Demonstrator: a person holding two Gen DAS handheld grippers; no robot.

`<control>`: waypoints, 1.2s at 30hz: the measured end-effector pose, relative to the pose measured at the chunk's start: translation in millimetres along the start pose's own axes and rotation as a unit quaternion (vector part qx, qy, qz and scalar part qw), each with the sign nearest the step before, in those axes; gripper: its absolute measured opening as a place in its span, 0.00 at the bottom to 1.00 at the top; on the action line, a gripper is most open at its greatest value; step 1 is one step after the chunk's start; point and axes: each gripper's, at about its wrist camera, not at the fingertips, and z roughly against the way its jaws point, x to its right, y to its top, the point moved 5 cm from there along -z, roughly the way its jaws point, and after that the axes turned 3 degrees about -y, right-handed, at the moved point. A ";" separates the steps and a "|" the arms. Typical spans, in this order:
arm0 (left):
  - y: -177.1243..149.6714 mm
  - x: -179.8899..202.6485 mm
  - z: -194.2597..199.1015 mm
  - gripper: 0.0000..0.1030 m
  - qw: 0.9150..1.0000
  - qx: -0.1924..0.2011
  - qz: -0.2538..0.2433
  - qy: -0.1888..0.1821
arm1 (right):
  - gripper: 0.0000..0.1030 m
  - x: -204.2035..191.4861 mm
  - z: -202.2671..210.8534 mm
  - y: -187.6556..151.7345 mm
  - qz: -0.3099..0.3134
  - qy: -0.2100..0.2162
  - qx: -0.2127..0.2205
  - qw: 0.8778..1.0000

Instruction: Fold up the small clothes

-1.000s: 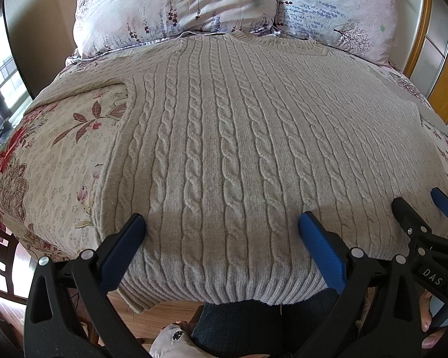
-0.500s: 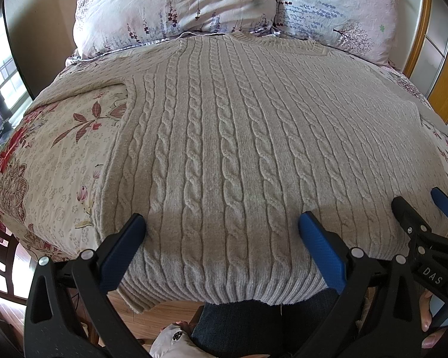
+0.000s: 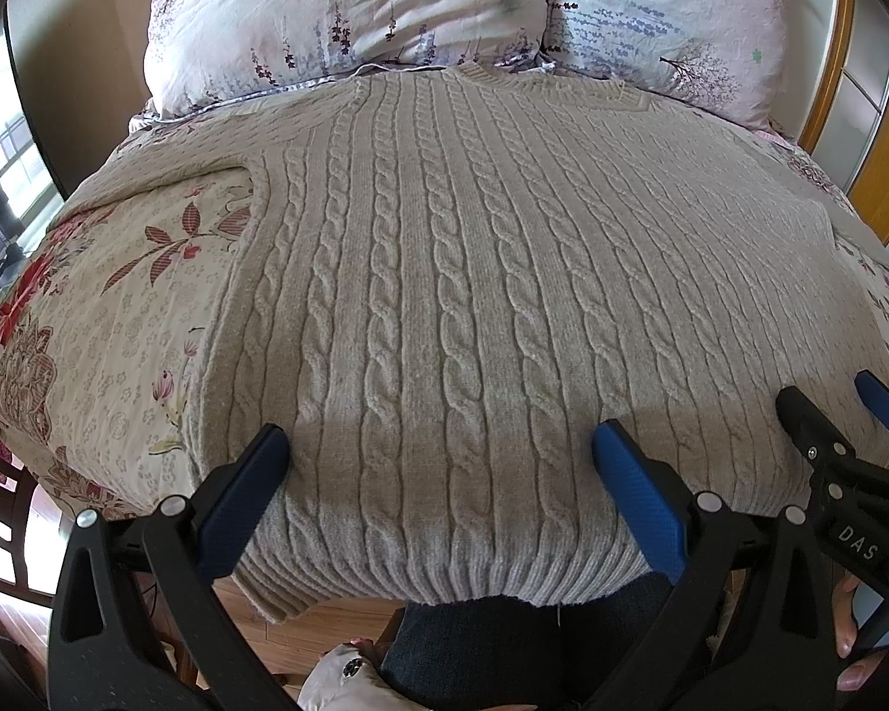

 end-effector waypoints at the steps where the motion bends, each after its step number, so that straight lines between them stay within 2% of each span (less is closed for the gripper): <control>1: 0.0 0.0 0.0 0.98 1.000 0.000 0.000 0.000 | 0.99 0.0 -0.4 0.3 0.000 0.000 0.000 1.000; 24: 0.1 0.2 -0.1 0.98 1.000 -0.003 -0.002 -0.001 | 0.99 1.2 0.8 1.1 0.001 -0.001 0.016 1.000; 36: 5.6 0.4 -1.0 0.98 1.000 -0.003 0.001 0.000 | 0.99 3.5 -0.9 3.8 0.031 0.032 0.025 0.999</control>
